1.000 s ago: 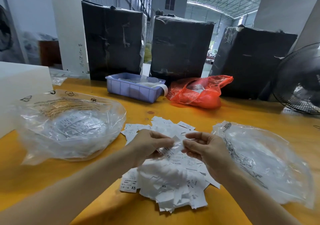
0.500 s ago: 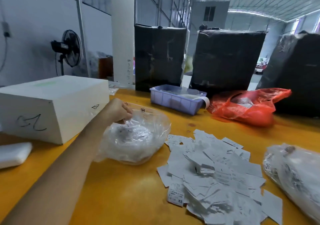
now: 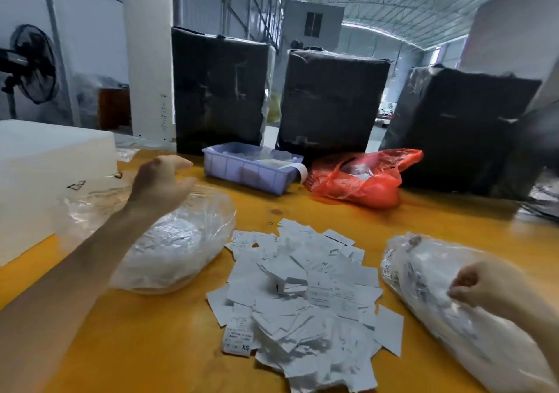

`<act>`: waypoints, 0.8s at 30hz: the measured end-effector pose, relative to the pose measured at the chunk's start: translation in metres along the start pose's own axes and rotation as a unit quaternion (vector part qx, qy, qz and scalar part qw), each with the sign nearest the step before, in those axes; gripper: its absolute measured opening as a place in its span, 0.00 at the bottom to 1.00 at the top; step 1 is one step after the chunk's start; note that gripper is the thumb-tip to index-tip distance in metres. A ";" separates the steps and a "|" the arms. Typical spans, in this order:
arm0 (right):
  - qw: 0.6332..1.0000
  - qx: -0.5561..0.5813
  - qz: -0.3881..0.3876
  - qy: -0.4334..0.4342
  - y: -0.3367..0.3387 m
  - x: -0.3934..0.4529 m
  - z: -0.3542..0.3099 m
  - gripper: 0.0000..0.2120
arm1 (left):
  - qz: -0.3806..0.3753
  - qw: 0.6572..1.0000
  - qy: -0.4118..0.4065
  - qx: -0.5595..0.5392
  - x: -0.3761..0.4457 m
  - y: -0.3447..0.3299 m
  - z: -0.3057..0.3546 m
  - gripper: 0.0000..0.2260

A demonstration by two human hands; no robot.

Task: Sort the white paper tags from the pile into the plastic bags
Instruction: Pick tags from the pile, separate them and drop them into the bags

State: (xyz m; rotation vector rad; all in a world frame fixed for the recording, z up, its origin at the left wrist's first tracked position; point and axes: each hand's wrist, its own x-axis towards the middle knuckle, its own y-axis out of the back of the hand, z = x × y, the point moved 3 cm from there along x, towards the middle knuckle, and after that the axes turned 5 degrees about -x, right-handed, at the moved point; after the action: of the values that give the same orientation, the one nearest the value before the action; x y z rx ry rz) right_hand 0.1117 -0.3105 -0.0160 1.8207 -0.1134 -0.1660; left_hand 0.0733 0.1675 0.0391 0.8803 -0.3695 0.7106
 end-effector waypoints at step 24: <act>0.844 0.481 -0.146 0.189 0.040 -0.055 -0.061 0.08 | -0.360 0.848 0.010 -0.389 -0.133 -0.101 0.100 0.13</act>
State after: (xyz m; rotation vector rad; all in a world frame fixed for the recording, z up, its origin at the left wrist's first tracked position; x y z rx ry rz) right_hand 0.0688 -0.2530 0.0407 2.8382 0.4463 0.0672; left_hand 0.0477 -0.0107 -0.0345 0.1778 -0.2414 -0.1575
